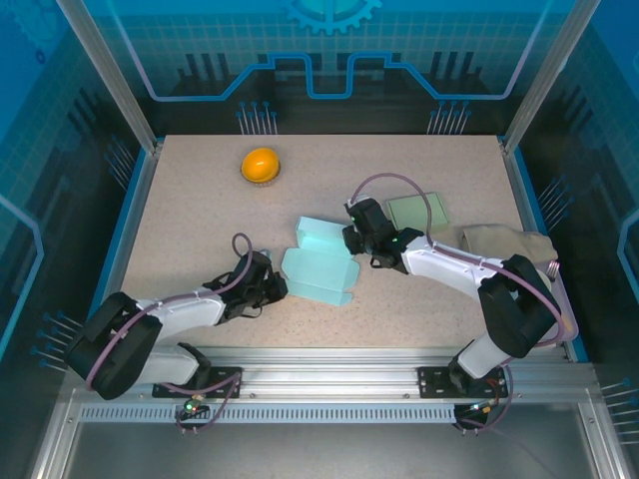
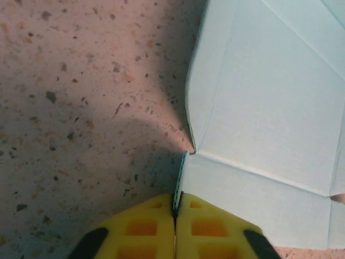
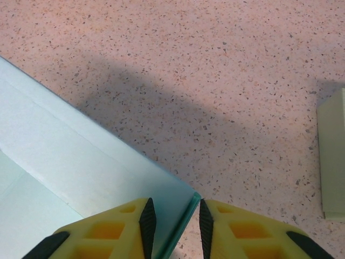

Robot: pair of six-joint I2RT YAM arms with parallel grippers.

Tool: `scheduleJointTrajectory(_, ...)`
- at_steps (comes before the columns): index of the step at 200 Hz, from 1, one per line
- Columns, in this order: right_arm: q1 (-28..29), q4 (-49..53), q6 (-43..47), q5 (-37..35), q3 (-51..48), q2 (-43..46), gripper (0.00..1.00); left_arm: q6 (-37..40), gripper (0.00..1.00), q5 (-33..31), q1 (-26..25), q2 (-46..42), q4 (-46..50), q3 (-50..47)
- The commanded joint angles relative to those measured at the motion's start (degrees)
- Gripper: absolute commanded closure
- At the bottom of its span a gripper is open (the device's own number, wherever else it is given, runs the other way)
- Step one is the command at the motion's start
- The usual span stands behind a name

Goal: Fold the paper box

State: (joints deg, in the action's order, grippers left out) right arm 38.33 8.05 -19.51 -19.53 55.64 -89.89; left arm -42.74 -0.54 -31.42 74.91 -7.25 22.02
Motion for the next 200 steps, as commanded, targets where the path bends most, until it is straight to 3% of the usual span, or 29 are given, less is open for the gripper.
scheduleJointTrajectory(1,1.0,9.0,-0.6,1.6,-1.9,-0.4,0.66,3.4,1.0,-0.7,-0.4,-1.2,-0.1,2.5)
scheduleJointTrajectory(61,-3.5,11.5,-0.7,6.1,-2.0,12.7,0.49,19.1,1.0,-8.9,-0.7,-15.6,29.0,12.7)
scheduleJointTrajectory(95,-9.5,16.1,0.9,10.6,-0.3,21.4,0.44,19.7,1.0,-10.6,-1.2,-19.9,39.0,17.5)
scheduleJointTrajectory(153,-11.5,21.7,5.6,7.5,-1.4,34.6,0.42,39.8,1.0,-19.3,-2.0,-15.3,69.5,46.2)
scheduleJointTrajectory(182,-11.8,22.2,5.5,7.2,-3.8,40.8,0.42,52.9,1.0,-31.8,-10.0,-12.2,79.1,59.3)
scheduleJointTrajectory(200,-11.9,23.7,6.7,7.4,-4.1,43.6,0.42,58.5,1.0,-43.0,-15.4,-8.6,83.4,65.4)
